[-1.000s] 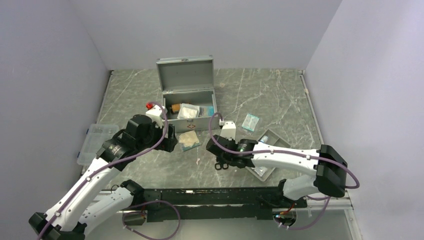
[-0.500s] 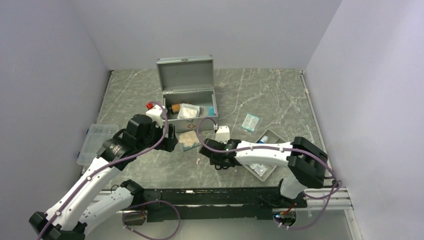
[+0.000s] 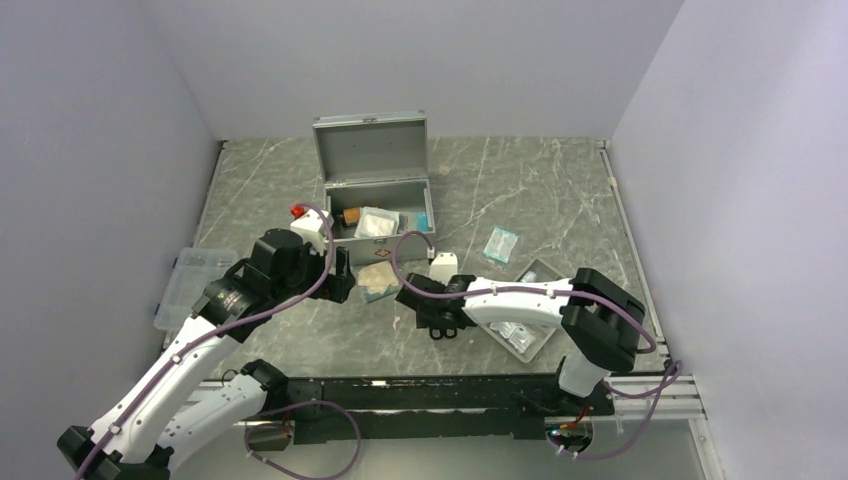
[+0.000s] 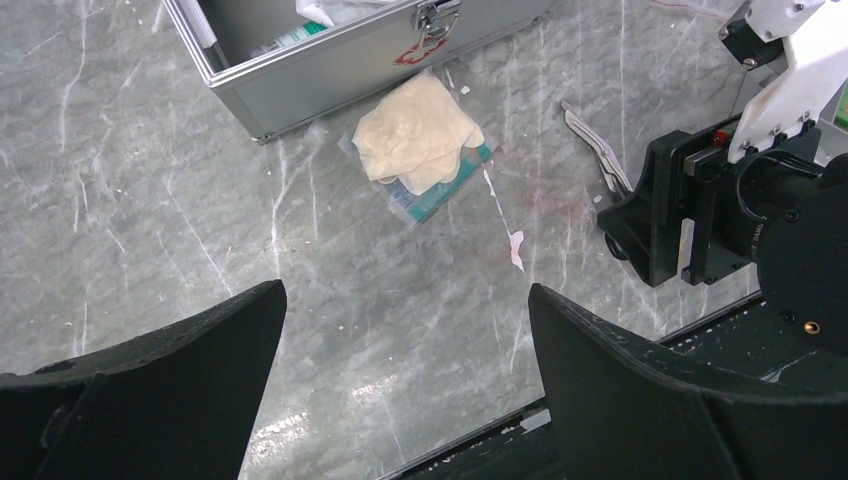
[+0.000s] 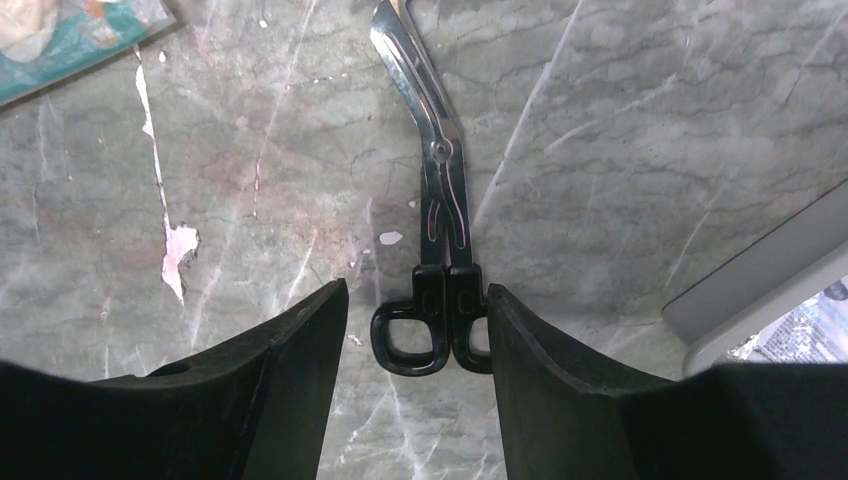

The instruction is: Organize the medicine kit

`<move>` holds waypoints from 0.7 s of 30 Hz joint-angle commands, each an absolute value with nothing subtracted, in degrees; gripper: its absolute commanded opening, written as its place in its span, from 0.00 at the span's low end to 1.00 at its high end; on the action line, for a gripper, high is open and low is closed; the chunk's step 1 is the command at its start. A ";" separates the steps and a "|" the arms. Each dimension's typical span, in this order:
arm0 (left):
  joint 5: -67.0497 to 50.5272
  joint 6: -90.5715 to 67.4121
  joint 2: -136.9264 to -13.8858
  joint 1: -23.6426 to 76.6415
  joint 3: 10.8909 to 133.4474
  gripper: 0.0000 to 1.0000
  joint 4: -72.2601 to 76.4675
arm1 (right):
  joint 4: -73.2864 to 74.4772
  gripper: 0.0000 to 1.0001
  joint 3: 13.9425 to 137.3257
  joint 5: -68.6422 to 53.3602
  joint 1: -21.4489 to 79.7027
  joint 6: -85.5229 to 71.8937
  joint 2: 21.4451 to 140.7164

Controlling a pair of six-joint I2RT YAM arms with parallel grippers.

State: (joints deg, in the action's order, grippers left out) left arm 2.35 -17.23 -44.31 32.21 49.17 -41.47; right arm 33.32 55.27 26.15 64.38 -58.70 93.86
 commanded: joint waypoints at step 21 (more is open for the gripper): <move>1.23 -17.02 -43.74 31.87 49.31 0.99 -39.99 | 37.16 0.61 51.46 25.92 65.06 -66.46 88.51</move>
